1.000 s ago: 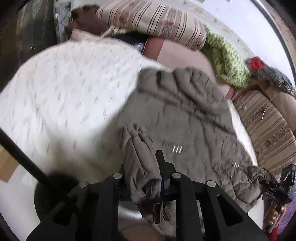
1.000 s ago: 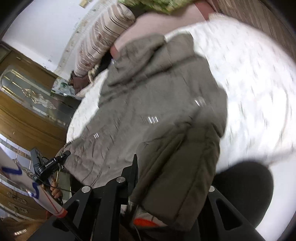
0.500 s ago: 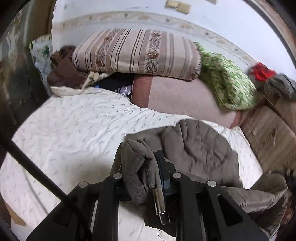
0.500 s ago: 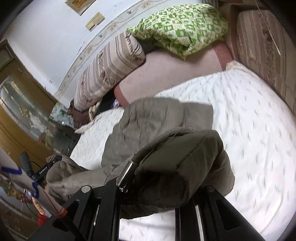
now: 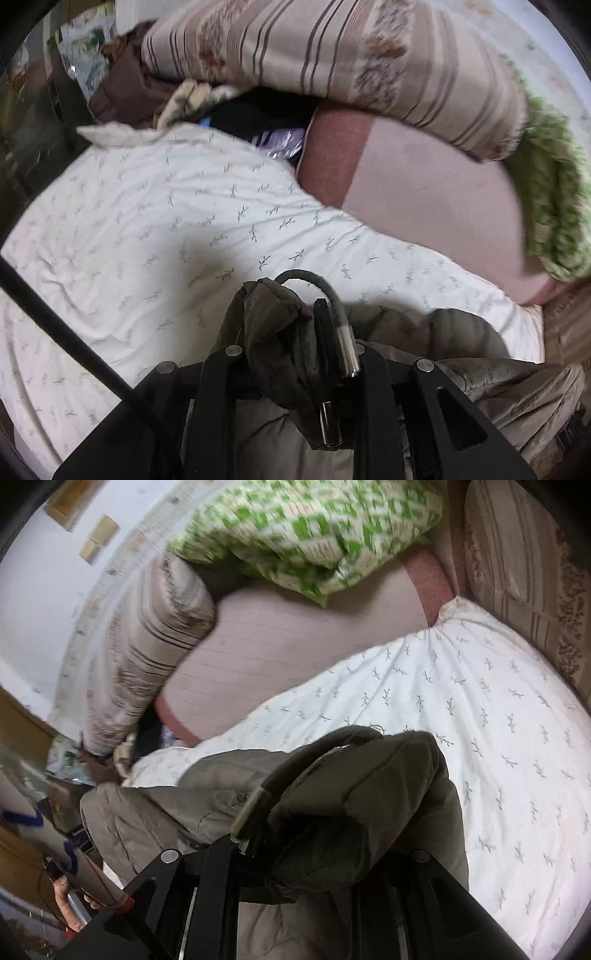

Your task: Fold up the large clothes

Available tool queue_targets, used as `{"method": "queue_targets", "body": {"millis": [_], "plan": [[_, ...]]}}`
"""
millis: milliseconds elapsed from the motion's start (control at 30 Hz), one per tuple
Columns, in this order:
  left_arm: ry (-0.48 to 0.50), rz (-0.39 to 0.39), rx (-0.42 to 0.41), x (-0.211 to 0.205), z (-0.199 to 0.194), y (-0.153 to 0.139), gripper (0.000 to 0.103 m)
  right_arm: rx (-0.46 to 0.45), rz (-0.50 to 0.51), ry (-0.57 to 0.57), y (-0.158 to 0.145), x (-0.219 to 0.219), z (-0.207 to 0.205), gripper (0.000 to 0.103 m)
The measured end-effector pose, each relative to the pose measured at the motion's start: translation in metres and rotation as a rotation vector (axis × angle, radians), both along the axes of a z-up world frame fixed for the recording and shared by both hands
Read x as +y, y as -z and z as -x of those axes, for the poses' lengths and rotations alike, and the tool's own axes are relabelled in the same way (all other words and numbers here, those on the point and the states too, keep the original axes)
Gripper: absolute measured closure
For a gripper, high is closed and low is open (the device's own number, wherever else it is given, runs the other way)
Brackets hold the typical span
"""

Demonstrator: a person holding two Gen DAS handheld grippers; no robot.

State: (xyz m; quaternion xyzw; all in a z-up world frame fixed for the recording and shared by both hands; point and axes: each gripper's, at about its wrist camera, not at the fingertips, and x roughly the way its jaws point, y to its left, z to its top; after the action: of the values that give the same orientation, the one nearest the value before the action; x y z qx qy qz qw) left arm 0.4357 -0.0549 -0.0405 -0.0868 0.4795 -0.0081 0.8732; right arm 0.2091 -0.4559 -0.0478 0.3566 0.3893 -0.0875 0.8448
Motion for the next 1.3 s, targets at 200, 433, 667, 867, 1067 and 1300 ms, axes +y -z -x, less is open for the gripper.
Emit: {"method": "queue_targets", "body": {"millis": [200, 433, 667, 867, 1067, 1300], "plan": [[0.000, -0.077, 0.049, -0.015, -0.031, 0.062, 0.077, 0.044, -0.040, 0.016, 0.052, -0.012, -0.036, 0.081], [0.039, 0.111, 0.033, 0.009, -0.028, 0.047, 0.056, -0.009, -0.113, 0.059, 0.059, -0.016, -0.029, 0.065], [0.034, 0.230, -0.085, 0.045, 0.013, -0.024, 0.039, -0.098, 0.058, 0.097, -0.003, 0.004, 0.007, 0.006], [0.094, 0.114, -0.182, 0.050, 0.094, -0.064, 0.038, -0.053, 0.262, -0.050, -0.042, 0.080, 0.020, 0.017], [0.161, 0.161, -0.218, 0.049, 0.170, -0.040, 0.029, -0.032, 0.402, -0.207, -0.032, 0.172, 0.009, 0.028], [0.229, 0.124, -0.085, 0.008, 0.151, 0.028, 0.029, 0.082, 0.467, -0.153, 0.024, 0.195, -0.061, 0.028]]}}
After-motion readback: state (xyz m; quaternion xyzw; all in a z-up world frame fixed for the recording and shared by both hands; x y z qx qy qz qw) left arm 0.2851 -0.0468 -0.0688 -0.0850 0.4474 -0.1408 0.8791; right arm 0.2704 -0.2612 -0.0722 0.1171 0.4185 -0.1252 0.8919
